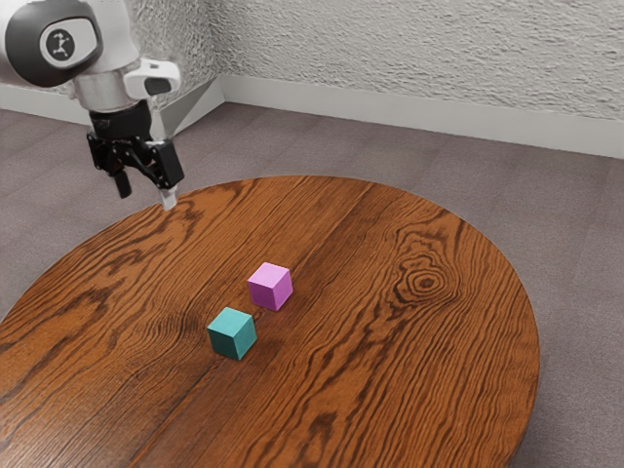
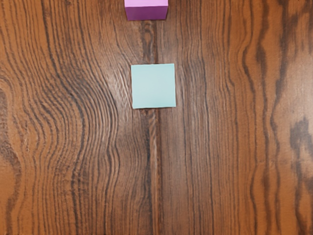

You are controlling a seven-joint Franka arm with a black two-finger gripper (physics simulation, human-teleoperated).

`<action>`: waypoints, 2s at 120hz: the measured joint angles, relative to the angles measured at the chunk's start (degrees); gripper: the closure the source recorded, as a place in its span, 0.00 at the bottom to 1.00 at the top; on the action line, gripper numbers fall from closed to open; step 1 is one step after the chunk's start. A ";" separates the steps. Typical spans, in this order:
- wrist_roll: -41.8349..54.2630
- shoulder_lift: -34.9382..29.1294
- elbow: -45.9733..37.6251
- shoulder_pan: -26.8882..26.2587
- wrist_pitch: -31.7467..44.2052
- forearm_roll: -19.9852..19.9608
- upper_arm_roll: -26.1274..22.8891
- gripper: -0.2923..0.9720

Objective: Pick up the blue block with one arm, and put the blue block on the pink block with one arm

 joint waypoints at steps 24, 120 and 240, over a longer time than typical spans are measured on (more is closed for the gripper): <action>-1.57 0.00 -8.65 1.44 6.01 -2.55 -0.22 0.23; -9.42 15.54 -21.55 1.45 38.89 -3.87 -3.60 0.23; -1.46 26.19 -18.43 3.30 48.02 -3.41 -3.51 0.23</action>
